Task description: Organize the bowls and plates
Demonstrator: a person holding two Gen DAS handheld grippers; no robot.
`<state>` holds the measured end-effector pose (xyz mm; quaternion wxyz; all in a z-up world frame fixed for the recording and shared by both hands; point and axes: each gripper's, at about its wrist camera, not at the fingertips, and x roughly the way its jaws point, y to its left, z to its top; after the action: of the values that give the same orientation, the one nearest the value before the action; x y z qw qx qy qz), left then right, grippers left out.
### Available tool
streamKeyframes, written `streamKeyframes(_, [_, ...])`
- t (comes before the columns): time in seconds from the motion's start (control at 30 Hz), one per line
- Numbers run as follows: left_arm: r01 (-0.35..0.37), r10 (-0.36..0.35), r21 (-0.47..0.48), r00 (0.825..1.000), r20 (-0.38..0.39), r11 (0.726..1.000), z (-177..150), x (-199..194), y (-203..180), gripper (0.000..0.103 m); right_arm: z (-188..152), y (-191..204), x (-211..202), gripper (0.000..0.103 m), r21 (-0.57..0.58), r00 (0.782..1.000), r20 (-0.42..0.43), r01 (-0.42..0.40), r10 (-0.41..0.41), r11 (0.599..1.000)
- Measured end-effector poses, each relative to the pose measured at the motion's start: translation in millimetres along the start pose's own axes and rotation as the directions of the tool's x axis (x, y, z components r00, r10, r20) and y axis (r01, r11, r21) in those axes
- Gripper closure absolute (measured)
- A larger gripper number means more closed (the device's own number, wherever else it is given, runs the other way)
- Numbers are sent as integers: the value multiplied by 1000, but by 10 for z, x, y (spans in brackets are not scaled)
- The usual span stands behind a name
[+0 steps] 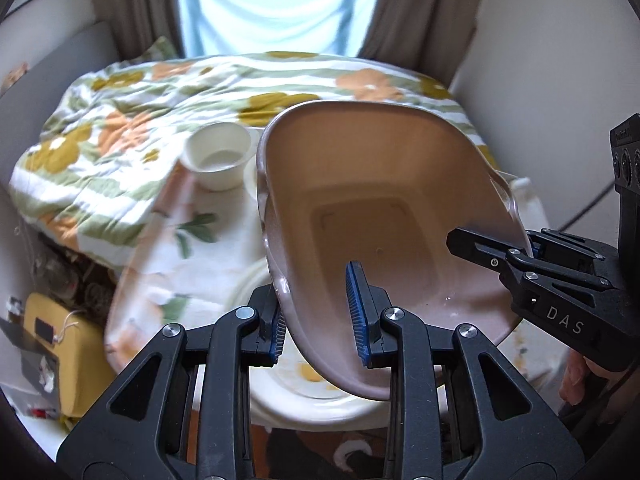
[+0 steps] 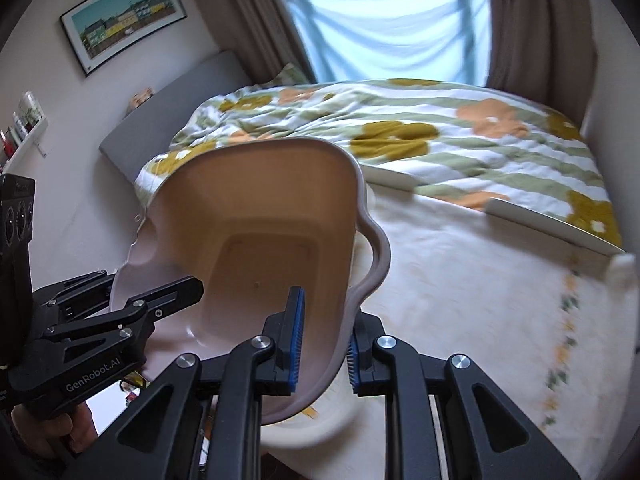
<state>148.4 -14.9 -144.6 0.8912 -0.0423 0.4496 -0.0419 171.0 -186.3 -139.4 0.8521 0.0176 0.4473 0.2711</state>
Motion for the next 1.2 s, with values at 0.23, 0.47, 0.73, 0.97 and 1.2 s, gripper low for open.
streamKeyframes(0.23, [120, -118, 85, 992, -35, 989, -168, 217, -1026, 79, -430, -725, -580, 86, 91, 992, 17, 123, -125, 988])
streamKeyframes(0.47, [231, -213, 119, 966, -150, 966, -346, 756, -1723, 79, -817, -1327, -683, 86, 205, 977, -27, 210, -209, 956])
streamKeyframes(0.73, [267, -229, 149, 945, -233, 952, -590, 1269, -2104, 79, -1208, -1882, -502, 86, 284, 965, -112, 259, -236, 923])
streamKeyframes(0.97, [223, -171, 199, 954, -246, 954, -689, 1444, -2202, 79, -1322, -1984, -405, 86, 288, 967, -115, 250, -225, 924])
streamKeyframes(1.2, [174, -109, 233, 958, -266, 957, -657, 1572, -2167, 78, -1376, -2014, -323, 86, 290, 969, -133, 237, -207, 927])
